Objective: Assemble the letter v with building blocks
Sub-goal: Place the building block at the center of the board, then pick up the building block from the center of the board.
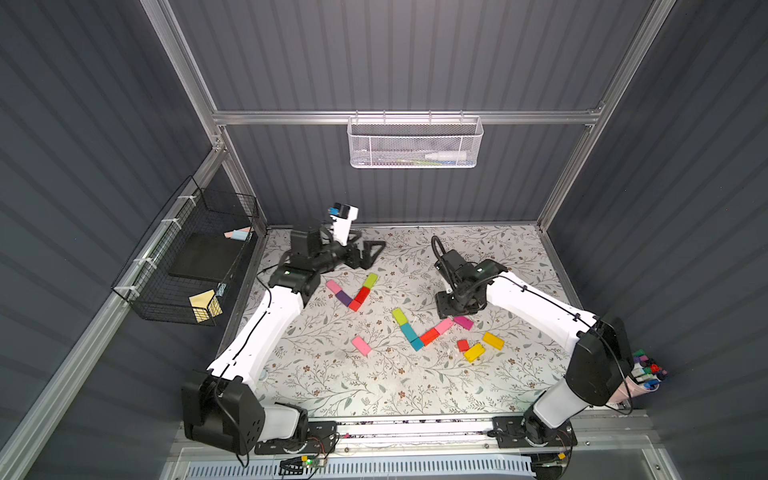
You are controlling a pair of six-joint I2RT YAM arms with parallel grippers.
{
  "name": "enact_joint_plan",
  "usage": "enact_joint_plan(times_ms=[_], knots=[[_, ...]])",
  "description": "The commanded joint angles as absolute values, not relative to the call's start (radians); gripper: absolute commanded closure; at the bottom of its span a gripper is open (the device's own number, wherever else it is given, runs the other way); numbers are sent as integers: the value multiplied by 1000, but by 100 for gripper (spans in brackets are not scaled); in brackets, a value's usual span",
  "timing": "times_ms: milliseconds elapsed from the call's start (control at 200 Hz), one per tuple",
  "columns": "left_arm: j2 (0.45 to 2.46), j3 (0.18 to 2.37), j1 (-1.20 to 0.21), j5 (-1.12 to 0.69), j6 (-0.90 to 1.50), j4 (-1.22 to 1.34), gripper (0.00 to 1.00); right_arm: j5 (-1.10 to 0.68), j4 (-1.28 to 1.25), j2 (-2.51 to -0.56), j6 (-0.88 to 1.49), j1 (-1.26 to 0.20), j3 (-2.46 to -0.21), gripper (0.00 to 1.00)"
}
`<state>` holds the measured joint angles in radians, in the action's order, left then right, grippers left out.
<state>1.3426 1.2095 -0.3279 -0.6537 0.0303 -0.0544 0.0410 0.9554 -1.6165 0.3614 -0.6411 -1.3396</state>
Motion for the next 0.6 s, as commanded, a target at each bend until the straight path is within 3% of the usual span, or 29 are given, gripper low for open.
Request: enact_joint_plan(times_ms=[0, 105, 320, 595], knots=[[1293, 1161, -353, -717, -20, -100, 1, 44, 1104, -1616, 314, -589, -1345, 38], [1266, 1073, -422, -754, 0, -54, 1, 64, 1151, -1645, 301, -550, -1329, 38], [1328, 1076, -641, -642, 46, -31, 2, 57, 1120, -1705, 304, -522, -1304, 38], [1333, 1045, -672, -495, 75, -26, 1, 4, 978, -1730, 244, -456, -1218, 33]])
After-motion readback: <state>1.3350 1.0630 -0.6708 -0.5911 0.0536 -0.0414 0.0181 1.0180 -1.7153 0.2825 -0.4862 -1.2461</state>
